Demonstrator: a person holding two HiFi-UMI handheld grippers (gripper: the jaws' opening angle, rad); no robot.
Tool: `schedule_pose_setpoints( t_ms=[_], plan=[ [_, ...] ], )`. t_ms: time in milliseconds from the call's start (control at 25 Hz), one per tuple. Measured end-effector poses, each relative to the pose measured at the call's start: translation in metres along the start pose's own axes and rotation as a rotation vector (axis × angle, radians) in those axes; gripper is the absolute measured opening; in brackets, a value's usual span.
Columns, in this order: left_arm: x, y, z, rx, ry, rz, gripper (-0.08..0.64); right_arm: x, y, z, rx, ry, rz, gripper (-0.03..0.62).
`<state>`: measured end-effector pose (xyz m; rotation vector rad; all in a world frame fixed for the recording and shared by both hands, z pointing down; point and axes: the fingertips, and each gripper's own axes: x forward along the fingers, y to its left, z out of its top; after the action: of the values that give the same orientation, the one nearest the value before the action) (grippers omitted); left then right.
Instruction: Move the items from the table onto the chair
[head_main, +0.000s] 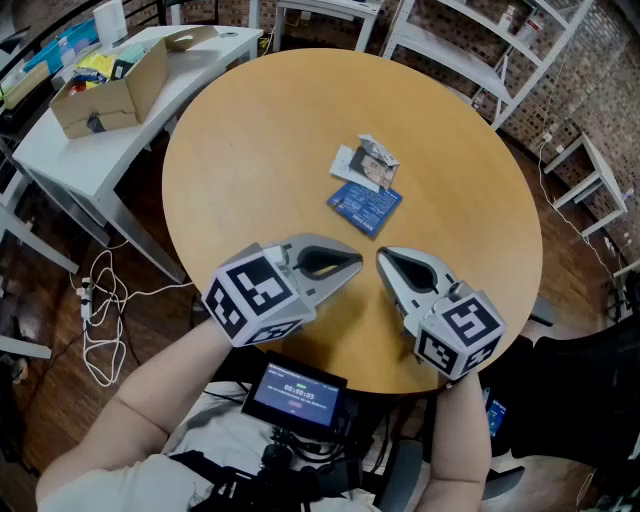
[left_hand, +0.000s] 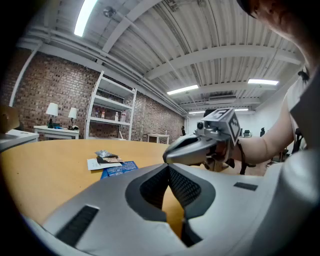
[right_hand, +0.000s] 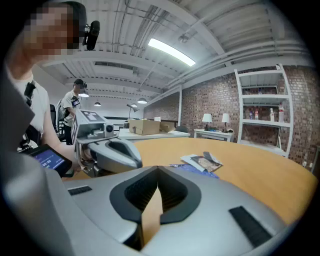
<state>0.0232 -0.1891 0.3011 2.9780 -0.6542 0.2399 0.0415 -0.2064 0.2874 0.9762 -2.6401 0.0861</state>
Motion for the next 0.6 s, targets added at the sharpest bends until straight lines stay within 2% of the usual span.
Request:
schedule_pose_setpoints(
  t_ms=[120, 240, 440, 600],
  plan=[
    [-0.001, 0.002, 0.000, 0.010, 0.007, -0.009, 0.005, 0.004, -0.021, 0.013, -0.010, 0.037, -0.025, 0.017],
    [-0.003, 0.004, -0.001, 0.013, 0.010, -0.007, 0.005, 0.015, -0.037, 0.015, -0.031, 0.097, -0.028, 0.068],
    [-0.002, 0.003, -0.001, 0.014, 0.011, -0.010, 0.005, 0.038, -0.045, 0.004, -0.068, 0.221, 0.024, 0.195],
    [-0.002, 0.000, 0.001, 0.007, 0.014, -0.020, 0.005, 0.059, -0.054, -0.009, -0.072, 0.316, 0.055, 0.230]
  ],
)
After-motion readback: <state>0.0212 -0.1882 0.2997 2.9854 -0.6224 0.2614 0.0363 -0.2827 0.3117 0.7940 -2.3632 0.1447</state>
